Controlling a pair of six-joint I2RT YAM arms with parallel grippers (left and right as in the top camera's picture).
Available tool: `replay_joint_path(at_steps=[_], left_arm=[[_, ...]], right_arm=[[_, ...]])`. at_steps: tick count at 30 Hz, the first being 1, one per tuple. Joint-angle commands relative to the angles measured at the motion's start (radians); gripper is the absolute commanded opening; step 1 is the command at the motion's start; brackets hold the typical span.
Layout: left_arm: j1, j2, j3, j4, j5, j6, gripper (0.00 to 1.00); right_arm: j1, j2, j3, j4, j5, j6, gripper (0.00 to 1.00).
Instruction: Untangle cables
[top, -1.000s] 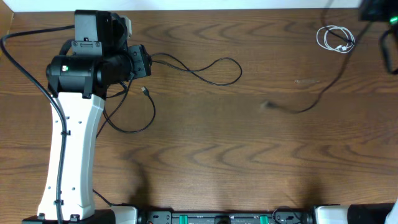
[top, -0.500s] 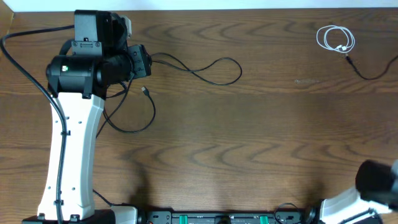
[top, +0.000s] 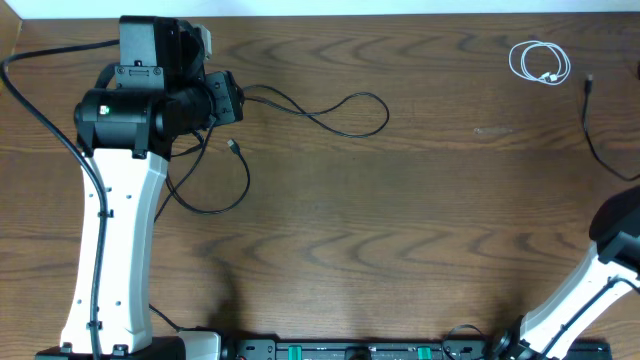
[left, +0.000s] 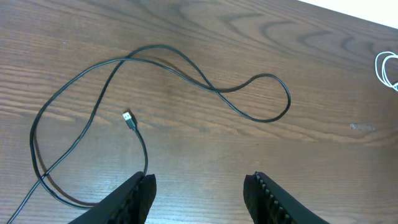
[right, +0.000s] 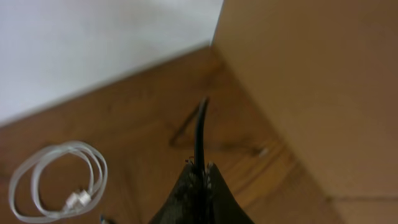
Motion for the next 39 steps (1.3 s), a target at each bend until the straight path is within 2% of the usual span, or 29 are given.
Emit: replay_joint_path(at_steps=[1,8,14,15,16,17,18,19,31,35,39], left_arm=[[0.003,0.005,0.006,0.004,-0.002,0.002,0.51],[0.003,0.005,0.006,0.004,-0.002,0.002,0.51],[0.003,0.005,0.006,0.005,-0.002,-0.014,0.51],[0.003,0.005,0.006,0.005,-0.002,-0.014,0.51],[0.003,0.005,0.006,0.005,-0.002,-0.014,0.51],[0.003,0.005,0.006,0.005,-0.002,-0.014,0.51],[0.003,0.005,0.006,0.005,-0.002,-0.014,0.51],[0.003,0.005,0.006,0.005,-0.002,-0.014,0.51],[0.003,0.005,0.006,0.008,-0.002,-0.013,0.51],[0.003,0.005,0.006,0.008,-0.002,-0.013,0.51],[0.003,0.005,0.006,0.008,-0.002,-0.013,0.51]], right_arm=[[-0.028,0.053,0.008,-0.047,-0.005,0.042,0.01],[-0.106,0.186,0.008,-0.164,-0.019,0.153,0.01],[-0.143,0.231,0.008,-0.169,-0.174,0.153,0.03],[-0.143,0.232,0.008,-0.163,-0.183,0.153,0.11],[-0.143,0.232,0.008,-0.158,-0.186,0.153,0.29],[-0.142,0.232,0.008,-0.151,-0.186,0.153,0.51],[-0.140,0.232,0.008,-0.148,-0.186,0.153,0.83],[-0.139,0.230,0.008,-0.147,-0.186,0.153,0.99],[-0.130,0.052,0.009,-0.169,-0.287,0.112,0.99],[-0.118,-0.026,0.009,-0.234,-0.286,0.077,0.99],[-0.117,-0.026,0.007,-0.308,-0.286,0.077,0.99]])
